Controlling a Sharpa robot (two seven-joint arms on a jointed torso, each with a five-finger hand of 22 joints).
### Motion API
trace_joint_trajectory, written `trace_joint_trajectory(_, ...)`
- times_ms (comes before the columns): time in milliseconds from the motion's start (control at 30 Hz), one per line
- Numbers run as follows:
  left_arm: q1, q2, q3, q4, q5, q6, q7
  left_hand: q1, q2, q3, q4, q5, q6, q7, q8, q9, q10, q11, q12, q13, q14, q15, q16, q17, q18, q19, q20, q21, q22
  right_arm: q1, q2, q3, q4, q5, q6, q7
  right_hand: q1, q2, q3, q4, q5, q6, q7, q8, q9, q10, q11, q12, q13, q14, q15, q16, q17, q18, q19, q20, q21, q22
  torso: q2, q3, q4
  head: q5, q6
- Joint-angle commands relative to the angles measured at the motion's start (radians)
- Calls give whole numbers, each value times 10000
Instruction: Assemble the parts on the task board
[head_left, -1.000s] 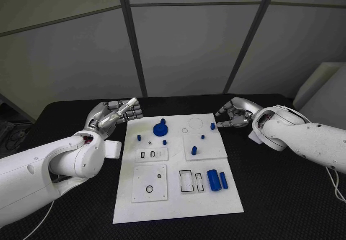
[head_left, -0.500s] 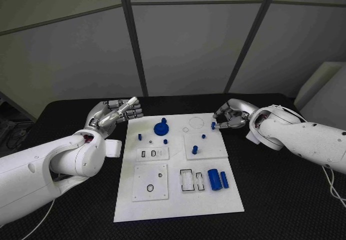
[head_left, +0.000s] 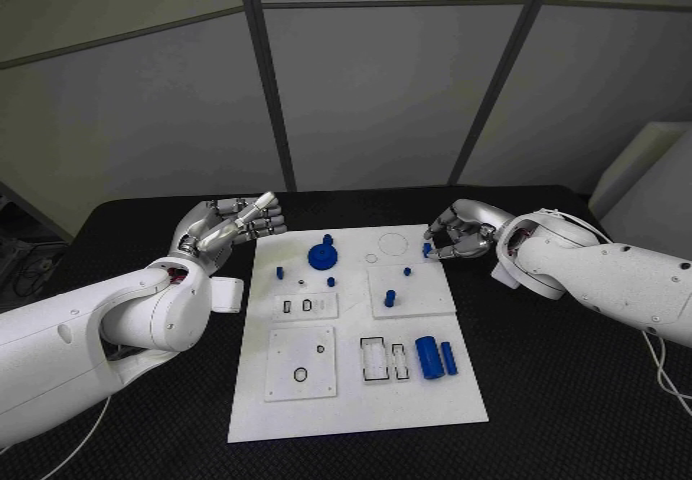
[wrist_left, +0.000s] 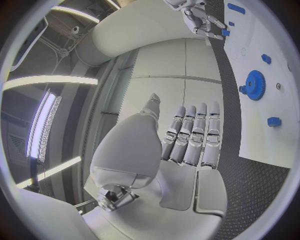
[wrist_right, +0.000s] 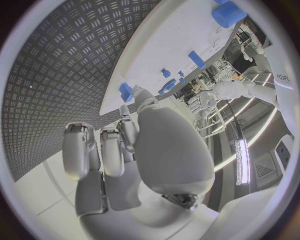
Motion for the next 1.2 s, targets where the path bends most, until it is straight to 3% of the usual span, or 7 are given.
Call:
trace_joint_trajectory(33, 11, 13, 9, -2, -75, 96, 38, 12, 124, -11, -54, -61, 84, -13, -26, -1, 74, 22, 4, 14, 52, 7, -36, -6, -81, -59, 35, -54, -12, 3, 37, 1, -37, -75, 188, 6, 58, 53, 17, -80, 50, 122, -2, 66, 15, 1, -7, 37, 28, 939, -67, 49, 2026, -97, -50, -44, -37, 633, -1, 0, 0, 4, -14)
trace_joint_trajectory(433, 9, 33, 9, -39, -75, 105, 32, 14, 126, -10, -58, -60, 84, -12, -28, -2, 73, 22, 2, 13, 54, 6, -38, -6, -81, -59, 35, -55, -14, -8, 191, 0, -184, -172, 235, -131, 84, 343, 169, -83, 291, 485, -7, 164, 41, 145, -20, 226, 238, 954, -74, 72, 2091, -119, 19, -55, 10, 739, -4, 1, 7, 52, -49)
trace_joint_trajectory(1200, 8, 47, 9, -115, -75, 142, 22, 44, 160, 10, -97, -53, 79, -1, -43, -7, 62, 29, -16, 6, 66, 7, -60, -5, -79, -56, 36, -63, -30, -50, 287, 0, -304, -392, 422, -330, 117, 373, 212, -118, 322, 616, -10, 204, 49, 179, -24, 274, 291, 958, -78, 78, 2108, -129, 47, -60, 30, 784, -3, 7, 1, 72, -111)
